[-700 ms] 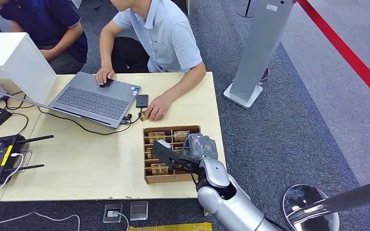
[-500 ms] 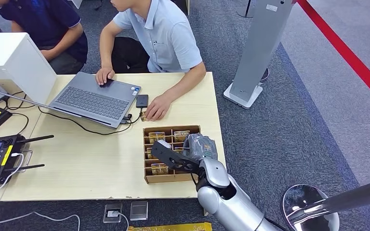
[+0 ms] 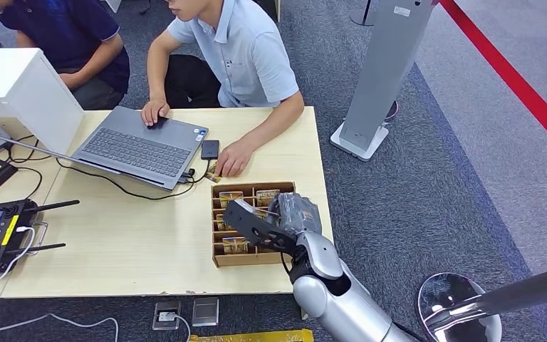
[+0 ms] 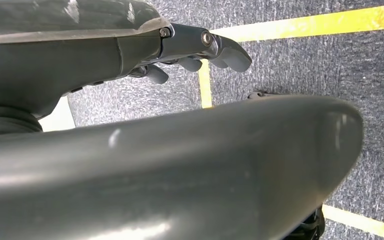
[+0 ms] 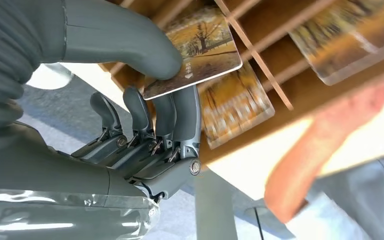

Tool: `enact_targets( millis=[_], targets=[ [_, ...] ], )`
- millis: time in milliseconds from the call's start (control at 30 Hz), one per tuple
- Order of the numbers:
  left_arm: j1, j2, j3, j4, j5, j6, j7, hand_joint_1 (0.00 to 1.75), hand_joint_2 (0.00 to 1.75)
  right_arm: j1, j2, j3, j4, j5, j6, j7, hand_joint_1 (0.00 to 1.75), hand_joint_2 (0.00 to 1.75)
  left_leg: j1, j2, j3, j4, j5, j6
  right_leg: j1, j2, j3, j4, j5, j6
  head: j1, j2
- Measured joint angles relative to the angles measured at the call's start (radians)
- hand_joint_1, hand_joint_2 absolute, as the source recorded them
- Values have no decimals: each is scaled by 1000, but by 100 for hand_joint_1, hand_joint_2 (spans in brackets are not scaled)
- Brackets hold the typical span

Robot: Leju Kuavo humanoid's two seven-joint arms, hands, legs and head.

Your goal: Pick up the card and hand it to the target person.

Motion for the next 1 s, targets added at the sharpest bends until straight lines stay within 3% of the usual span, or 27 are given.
enact_targets(
  millis=[300, 467, 567, 767, 867, 1000],
  targets=[
    [2, -1, 14, 0, 6, 3, -10, 0, 0, -33, -75, 25, -158, -16, -62, -48, 141, 175, 0, 0, 0, 0, 0, 0, 0, 0, 0, 0, 0, 0, 0, 0],
    [1, 1, 0, 0, -10, -3, -17, 0, 0, -103, -61, 61, -82, -11, -58, -126, 141, 175, 0, 1, 1, 0, 0, 0, 0, 1, 0, 0, 0, 0, 0, 0],
    [-1, 4, -24, 1, -33, -13, -23, 0, 0, -189, 1, 97, 112, 11, -55, -217, 141, 175, 0, 4, 2, -1, 0, 0, 0, 4, 0, -1, 1, 0, 0, 0],
    [-7, 6, -55, 5, -54, -26, -40, 0, 0, -412, 215, 159, 713, 76, -113, -404, 141, 175, 0, 10, 4, -3, 1, -1, 0, 10, 1, -1, 3, -1, 0, 0],
    [-10, 9, -61, 6, -53, -27, -41, 0, 0, -508, 296, 183, 939, 85, -141, -445, 141, 175, -1, 11, 4, -4, 1, -1, -1, 11, 1, 0, 3, -1, 0, 0],
    [-17, 17, -74, 6, -56, -27, -28, 0, 0, -589, 348, 199, 1120, 75, -146, -462, 141, 175, 0, 8, 4, -3, 1, -1, 0, 8, 1, 1, 2, -1, 0, 0]
  ],
)
